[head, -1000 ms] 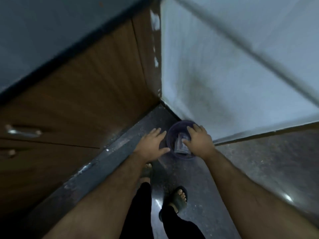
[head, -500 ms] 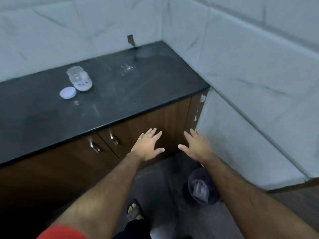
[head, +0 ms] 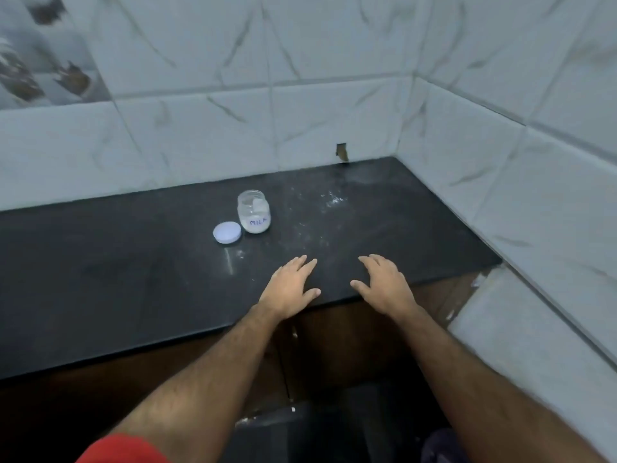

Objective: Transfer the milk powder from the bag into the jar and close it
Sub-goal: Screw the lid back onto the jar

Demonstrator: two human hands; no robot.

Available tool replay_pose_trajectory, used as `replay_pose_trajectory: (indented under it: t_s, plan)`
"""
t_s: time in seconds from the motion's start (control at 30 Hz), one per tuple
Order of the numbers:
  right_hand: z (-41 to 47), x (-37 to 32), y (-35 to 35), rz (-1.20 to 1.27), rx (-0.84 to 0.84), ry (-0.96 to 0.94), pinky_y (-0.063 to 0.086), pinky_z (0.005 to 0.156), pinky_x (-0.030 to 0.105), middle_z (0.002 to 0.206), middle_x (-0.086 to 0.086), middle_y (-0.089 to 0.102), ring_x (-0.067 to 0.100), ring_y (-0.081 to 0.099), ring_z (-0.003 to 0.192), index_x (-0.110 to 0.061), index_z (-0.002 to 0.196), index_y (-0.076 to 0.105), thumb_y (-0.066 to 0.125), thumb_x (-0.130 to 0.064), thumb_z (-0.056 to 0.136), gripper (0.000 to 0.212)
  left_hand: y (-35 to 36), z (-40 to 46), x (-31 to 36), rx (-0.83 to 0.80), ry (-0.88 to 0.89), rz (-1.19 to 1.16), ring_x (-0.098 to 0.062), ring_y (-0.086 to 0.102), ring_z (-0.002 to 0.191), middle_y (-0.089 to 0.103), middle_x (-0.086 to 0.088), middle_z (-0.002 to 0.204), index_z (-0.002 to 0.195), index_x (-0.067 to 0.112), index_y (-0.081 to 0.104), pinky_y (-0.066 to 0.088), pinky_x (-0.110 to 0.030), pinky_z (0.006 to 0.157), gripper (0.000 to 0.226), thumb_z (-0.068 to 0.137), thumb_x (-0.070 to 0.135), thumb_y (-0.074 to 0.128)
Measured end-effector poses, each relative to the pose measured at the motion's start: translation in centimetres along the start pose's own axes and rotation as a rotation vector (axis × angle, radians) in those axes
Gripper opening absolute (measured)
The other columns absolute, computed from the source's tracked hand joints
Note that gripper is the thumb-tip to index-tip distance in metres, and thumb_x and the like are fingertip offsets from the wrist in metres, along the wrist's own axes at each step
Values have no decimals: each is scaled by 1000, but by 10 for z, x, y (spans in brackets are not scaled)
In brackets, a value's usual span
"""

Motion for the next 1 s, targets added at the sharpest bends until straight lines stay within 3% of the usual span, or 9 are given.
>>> replay_pose_trajectory:
  t_s: [0.33,0.5,0.67,1.0]
  plan:
    - [82,-86,33,149,-69,-79,38,113,45,150,1,49,22,41,140,-21,148,43,65,-42,90,65,-44,28,-95,104,-171,-119,-17,24,149,27,-1,162,155,22,27,25,-38,120,71,94,41,58]
    - [137,-108,47,309,-109,-79,40,111,43,146,3,53,23,45,137,-19,147,42,72,-38,84,72,-55,51,-133,191,-308,-139,-19,39,141,40,-1,156,152,19,34,34,-36,115,67,93,39,59]
    - [197,-120,62,418,-195,-86,39,106,31,147,4,52,21,47,136,-19,150,39,77,-34,82,80,-63,80,-161,235,-449,-175,-20,40,141,43,1,154,151,18,37,33,-33,112,65,93,34,62]
    - [276,-143,90,522,-368,-168,39,105,29,153,2,45,20,44,138,-17,154,28,88,-23,70,103,-61,130,-191,215,-619,-325,-19,32,147,39,0,157,153,16,34,28,-40,119,74,89,28,68]
Point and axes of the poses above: each hand's wrist, its own z-axis towards the middle knuckle, its own y-axis out of the palm, x = y × z, the point moved 2 cm from there along z, towards the middle knuckle
